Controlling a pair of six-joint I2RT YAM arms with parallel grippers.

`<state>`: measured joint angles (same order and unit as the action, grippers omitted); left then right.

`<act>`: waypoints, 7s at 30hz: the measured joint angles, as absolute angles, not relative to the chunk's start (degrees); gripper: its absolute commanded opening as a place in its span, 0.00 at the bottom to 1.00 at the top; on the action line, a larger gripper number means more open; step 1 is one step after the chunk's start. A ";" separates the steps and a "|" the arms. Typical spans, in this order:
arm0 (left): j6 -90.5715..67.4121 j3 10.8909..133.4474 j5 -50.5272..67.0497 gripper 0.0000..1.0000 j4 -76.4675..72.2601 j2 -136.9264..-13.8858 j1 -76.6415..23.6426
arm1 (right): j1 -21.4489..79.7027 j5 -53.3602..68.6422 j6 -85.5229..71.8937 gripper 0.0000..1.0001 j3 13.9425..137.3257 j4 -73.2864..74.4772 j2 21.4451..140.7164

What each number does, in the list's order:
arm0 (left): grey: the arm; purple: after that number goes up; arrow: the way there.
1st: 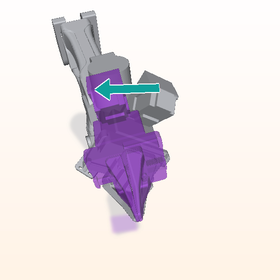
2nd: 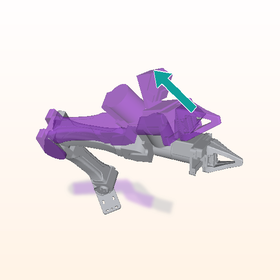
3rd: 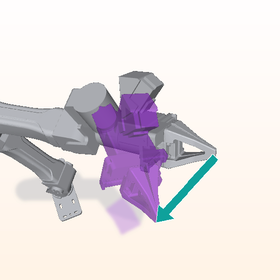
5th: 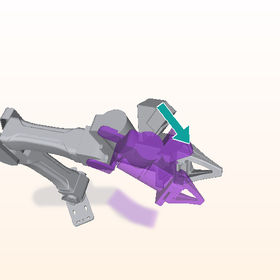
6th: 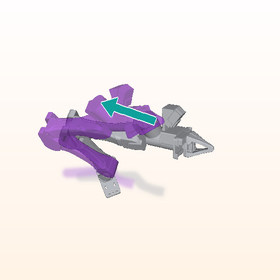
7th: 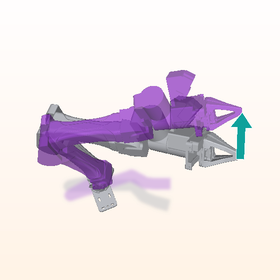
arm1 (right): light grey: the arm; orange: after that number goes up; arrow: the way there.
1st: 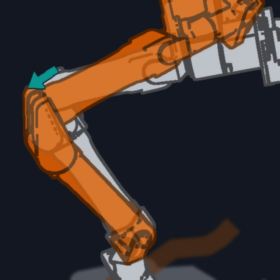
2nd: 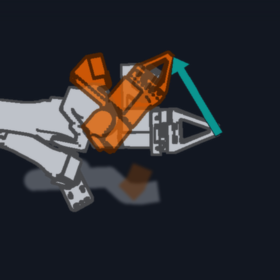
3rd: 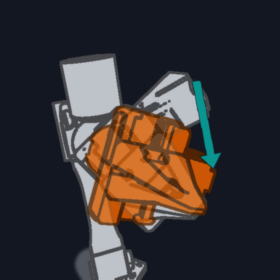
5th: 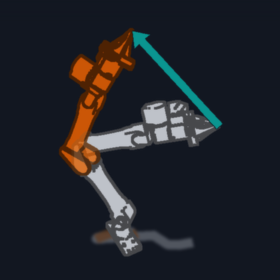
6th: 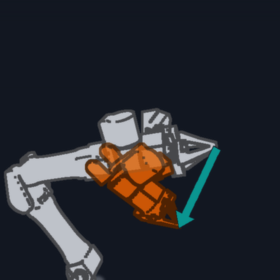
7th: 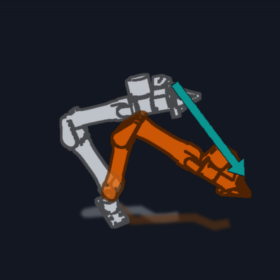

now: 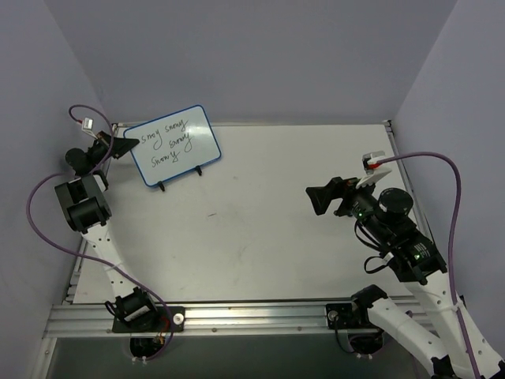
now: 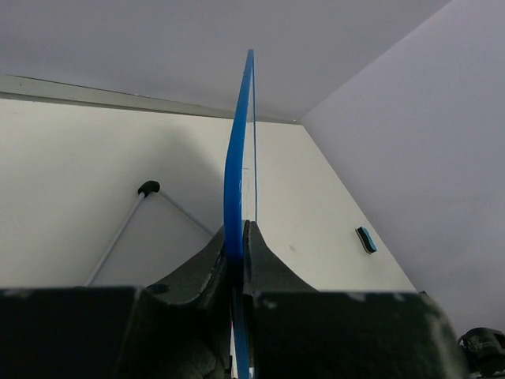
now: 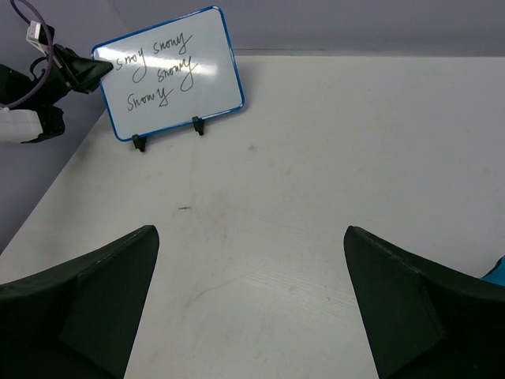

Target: Erase the whiteboard

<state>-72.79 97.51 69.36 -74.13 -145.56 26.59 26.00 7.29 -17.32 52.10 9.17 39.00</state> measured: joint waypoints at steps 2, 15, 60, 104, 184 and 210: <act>-71.29 94.85 69.14 0.02 -74.11 -143.87 26.63 | 26.00 7.29 -17.23 1.00 52.10 9.15 38.81; -67.83 86.35 68.88 0.02 -74.26 -139.96 26.44 | 26.74 6.63 -17.21 1.00 52.03 9.23 34.37; -53.58 61.08 67.24 0.02 -73.89 -122.58 28.47 | 11.53 -15.68 -25.26 1.00 57.74 12.43 78.06; -35.46 53.36 62.35 0.02 -67.02 -112.07 26.22 | -2.44 -7.05 -24.64 0.42 53.36 7.11 95.57; -13.76 53.32 62.02 0.02 -35.20 -99.74 26.20 | 53.01 9.89 -2.68 0.00 132.51 -43.18 152.62; -2.76 57.14 57.23 0.02 -21.06 -97.14 20.56 | 51.46 6.83 -6.68 0.00 115.24 -56.49 150.08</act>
<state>-2.76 57.14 57.23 -21.06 -97.14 20.56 51.46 6.83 -6.68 115.24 -56.49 150.08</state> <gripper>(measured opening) 0.130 0.304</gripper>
